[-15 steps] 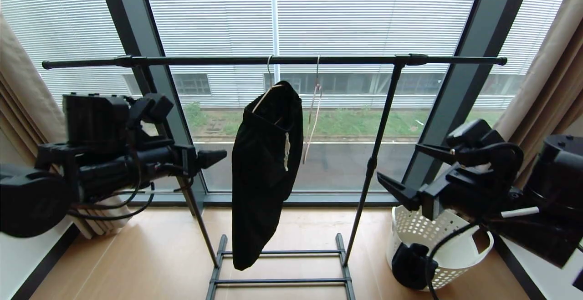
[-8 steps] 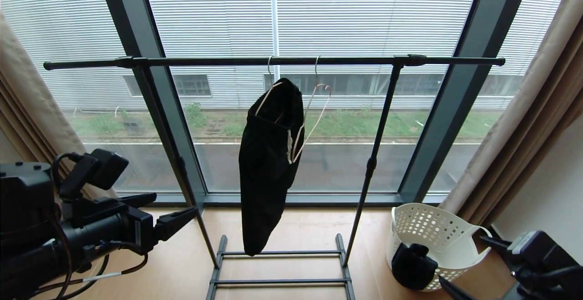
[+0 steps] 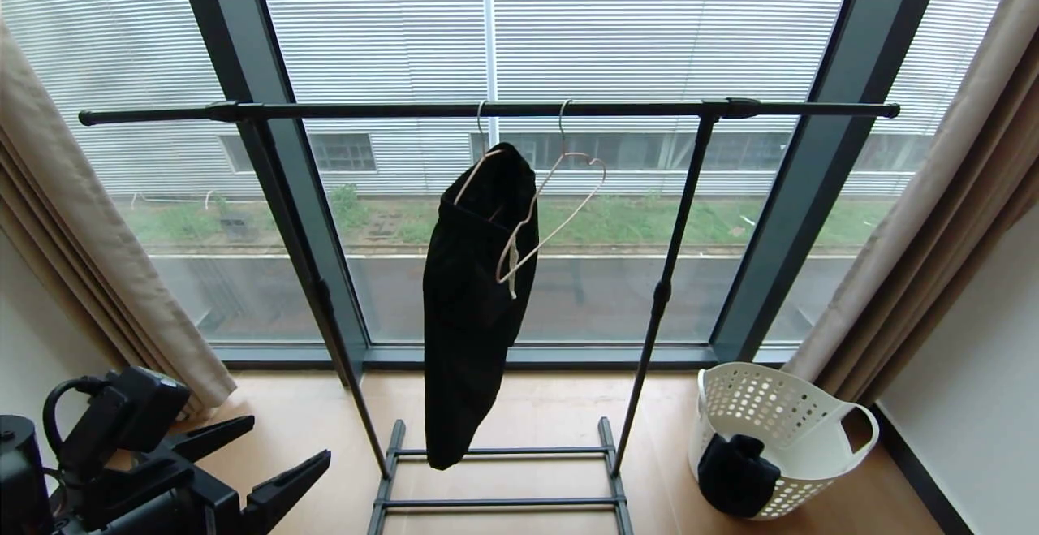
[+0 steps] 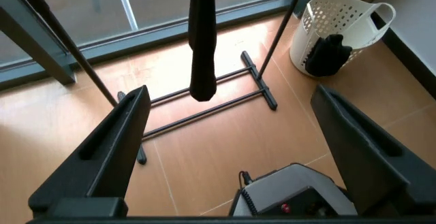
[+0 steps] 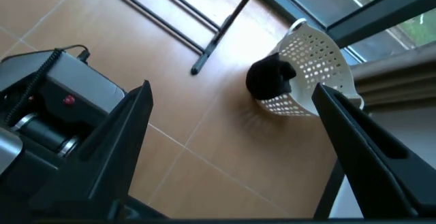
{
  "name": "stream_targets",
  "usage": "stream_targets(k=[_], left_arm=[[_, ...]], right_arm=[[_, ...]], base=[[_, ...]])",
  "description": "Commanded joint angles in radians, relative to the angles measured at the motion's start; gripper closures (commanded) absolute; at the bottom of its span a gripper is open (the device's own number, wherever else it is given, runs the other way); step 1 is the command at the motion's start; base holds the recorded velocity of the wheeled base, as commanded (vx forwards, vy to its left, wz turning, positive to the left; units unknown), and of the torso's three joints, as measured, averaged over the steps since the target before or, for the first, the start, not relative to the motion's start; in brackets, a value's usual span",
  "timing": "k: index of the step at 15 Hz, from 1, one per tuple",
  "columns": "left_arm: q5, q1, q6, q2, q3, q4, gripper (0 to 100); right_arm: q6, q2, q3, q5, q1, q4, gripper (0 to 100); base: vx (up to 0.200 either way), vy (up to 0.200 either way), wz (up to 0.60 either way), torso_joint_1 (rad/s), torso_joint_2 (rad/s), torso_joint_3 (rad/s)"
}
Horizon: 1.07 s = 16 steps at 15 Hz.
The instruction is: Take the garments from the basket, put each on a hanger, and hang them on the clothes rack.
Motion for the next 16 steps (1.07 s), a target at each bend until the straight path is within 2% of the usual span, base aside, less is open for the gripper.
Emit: stream_targets(k=[1,3,5,6,7,8,9,10,11,12,13,14,16], left_arm=[[0.002,0.003,-0.010,-0.028,0.016,0.025,0],[0.011,0.004,-0.003,-0.106,0.016,0.117,0],[0.022,0.003,0.000,-0.218,0.016,0.269,0],[0.040,0.003,0.000,-0.274,0.016,0.329,0],[0.062,0.001,0.002,-0.306,0.016,0.360,0],[0.138,-0.001,0.002,-0.421,0.016,0.466,0],[0.151,-0.001,0.000,-0.478,0.016,0.518,0],[0.152,0.001,-0.004,-0.648,0.016,0.694,0],[0.152,0.001,-0.004,-0.648,0.016,0.694,0],[0.160,0.004,-0.006,-0.959,0.005,0.976,0],[0.192,0.027,-0.006,-1.037,-0.021,1.041,0],[0.247,0.058,0.005,-1.083,-0.023,1.045,0],[0.263,0.101,0.020,-1.156,-0.024,1.045,0]], right_arm=[[0.000,-0.121,0.001,-0.028,-0.030,0.012,0],[0.003,-0.191,0.001,-0.034,-0.145,0.013,0],[0.004,-0.279,0.001,-0.033,-0.299,0.016,0],[0.009,-0.315,0.001,-0.033,-0.349,0.016,0],[0.015,-0.332,0.001,-0.033,-0.376,0.016,0],[0.052,-0.361,0.001,-0.033,-0.432,0.019,0],[0.061,-0.368,0.001,-0.033,-0.443,0.021,0],[0.063,-0.381,0.001,-0.033,-0.448,0.022,0],[0.063,-0.381,0.001,-0.033,-0.448,0.022,0],[0.078,-0.375,0.001,-0.031,-0.448,0.025,0],[0.089,-0.371,0.001,-0.016,-0.445,0.028,0],[0.090,-0.371,0.001,0.021,-0.445,0.032,0],[0.095,-0.378,0.001,0.036,-0.448,0.032,0]], base=[[0.000,0.000,0.00,0.000,0.00,0.000],[0.000,0.000,0.00,0.000,0.00,0.000],[0.000,0.000,0.00,0.000,0.00,0.000],[0.000,0.000,0.00,0.000,0.00,0.000],[0.000,0.000,0.00,0.000,0.00,0.000],[0.000,0.000,0.00,0.000,0.00,0.000],[0.000,0.000,0.00,0.000,0.00,0.000],[0.000,0.000,0.00,0.000,0.00,0.000],[0.000,0.000,0.00,0.000,0.00,0.000],[0.000,0.000,0.00,0.000,0.00,0.000],[0.000,0.000,0.00,0.000,0.00,0.000],[0.000,0.000,0.00,0.000,0.00,0.000],[0.000,0.000,0.00,0.000,0.00,0.000]])
